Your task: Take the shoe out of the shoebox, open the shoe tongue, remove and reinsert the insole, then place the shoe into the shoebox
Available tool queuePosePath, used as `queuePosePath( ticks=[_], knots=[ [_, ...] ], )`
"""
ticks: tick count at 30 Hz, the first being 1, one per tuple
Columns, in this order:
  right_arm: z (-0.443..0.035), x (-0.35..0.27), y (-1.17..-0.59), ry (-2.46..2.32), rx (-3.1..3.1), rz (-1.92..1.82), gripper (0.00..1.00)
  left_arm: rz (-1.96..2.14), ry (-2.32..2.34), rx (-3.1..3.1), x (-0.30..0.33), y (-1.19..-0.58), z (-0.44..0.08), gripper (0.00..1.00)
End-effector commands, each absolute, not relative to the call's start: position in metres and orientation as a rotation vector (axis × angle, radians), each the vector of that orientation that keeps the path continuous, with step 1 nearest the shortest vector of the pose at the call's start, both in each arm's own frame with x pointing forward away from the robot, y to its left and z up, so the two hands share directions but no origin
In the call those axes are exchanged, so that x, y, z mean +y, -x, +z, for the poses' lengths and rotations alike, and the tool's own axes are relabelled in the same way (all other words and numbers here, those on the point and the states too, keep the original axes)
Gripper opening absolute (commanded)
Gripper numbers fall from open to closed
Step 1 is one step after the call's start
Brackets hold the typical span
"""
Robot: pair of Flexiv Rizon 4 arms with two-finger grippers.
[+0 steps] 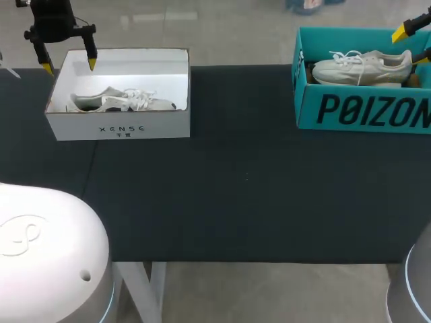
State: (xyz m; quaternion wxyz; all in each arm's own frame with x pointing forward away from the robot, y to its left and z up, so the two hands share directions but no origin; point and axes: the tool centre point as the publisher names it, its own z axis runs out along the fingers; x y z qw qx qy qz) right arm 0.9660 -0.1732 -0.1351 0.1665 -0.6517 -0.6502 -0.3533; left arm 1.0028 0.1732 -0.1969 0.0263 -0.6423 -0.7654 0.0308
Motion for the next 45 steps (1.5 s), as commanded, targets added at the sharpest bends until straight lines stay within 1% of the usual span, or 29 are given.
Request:
queuePosePath(
  ticks=[1,11,16,24,29,36,45],
  knots=[
    [-0.134,-0.173,-0.967,1.856,-1.852,-0.998,1.0,0.093,1.984,-2.363,0.174,-1.003,-0.197,1.0],
    [-0.134,-0.173,-0.967,1.856,-1.852,-0.998,1.0,0.093,1.984,-2.363,0.174,-1.003,-0.197,1.0],
    [-0.134,-0.184,-1.01,1.874,-1.933,-0.983,1.0,0.093,1.984,-2.363,0.174,-1.003,-0.197,1.0],
    [-0.15,-0.208,-1.085,2.003,-1.938,-0.939,1.0,0.093,1.984,-2.363,0.174,-1.003,-0.197,1.0],
    [-0.162,-0.23,-1.12,2.103,-1.933,-0.897,1.0,0.093,1.984,-2.363,0.174,-1.003,-0.197,1.0],
    [-0.183,-0.26,-1.152,2.255,-2.053,-0.691,1.0,0.093,1.984,-2.363,0.174,-1.003,-0.197,1.0],
    [-0.211,-0.293,-1.174,2.406,-2.078,-0.467,1.0,0.093,1.984,-2.363,0.174,-1.003,-0.197,1.0]
  ],
)
